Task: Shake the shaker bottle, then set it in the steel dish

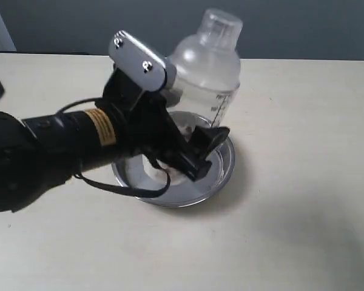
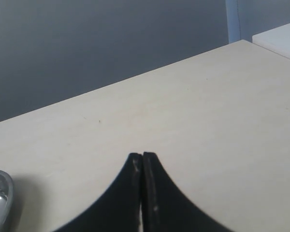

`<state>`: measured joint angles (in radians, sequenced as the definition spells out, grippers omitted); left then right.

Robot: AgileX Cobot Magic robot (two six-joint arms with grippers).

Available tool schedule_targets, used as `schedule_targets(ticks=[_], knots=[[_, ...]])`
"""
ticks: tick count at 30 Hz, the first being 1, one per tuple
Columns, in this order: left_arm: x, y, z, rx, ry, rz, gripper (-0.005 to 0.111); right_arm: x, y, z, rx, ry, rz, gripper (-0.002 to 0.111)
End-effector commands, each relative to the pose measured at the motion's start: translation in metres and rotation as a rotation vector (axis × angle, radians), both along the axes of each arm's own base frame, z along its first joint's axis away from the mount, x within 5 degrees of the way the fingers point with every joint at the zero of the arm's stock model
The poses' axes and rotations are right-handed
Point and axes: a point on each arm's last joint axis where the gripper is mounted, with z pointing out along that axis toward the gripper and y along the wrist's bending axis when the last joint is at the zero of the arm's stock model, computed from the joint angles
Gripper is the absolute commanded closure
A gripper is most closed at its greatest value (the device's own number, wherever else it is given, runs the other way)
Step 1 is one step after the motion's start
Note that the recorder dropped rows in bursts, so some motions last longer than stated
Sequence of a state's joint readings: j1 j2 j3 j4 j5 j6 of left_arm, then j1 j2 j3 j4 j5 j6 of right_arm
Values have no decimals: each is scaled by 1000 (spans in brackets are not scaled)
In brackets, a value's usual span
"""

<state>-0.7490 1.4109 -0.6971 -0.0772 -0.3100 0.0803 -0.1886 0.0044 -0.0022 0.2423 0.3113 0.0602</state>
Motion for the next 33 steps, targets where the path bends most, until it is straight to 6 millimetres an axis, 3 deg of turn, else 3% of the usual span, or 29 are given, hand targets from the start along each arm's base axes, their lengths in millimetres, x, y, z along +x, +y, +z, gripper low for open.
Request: schedule_targets(ticks=[1,2,4,7,12,16,21,26,29,33], knots=[[4,14,42,-183,-162,83,106,0,0,0,-10,-8,0,109],[12,21,-7,-88,16,150,106,0,0,0,-10,-8,0,109],[6,25,-34,-99,73,169,106,0,0,0,-10,-8,0,109],[1,24,-13,-230,-134,132,106,0,0,0,-10,-8,0,109],[2,25,-6,-302,-179,147,106,0,0,0,-10,-8,0,109],[7,25,-3,-376,-93,207,106,0,0,0,-10,-8,0,109],[11,21,-7,-322,48,223,106,0,0,0,-10,-8,0,109],[22,30,-10,-328,195,300,106,0,0,0,-10,-8,0,109],[32,37,-2,-360,172,336,106,0,0,0,-10,-8,0,109],[39,34,-7,-368,134,337,106,0,0,0,-10,-8,0,109]])
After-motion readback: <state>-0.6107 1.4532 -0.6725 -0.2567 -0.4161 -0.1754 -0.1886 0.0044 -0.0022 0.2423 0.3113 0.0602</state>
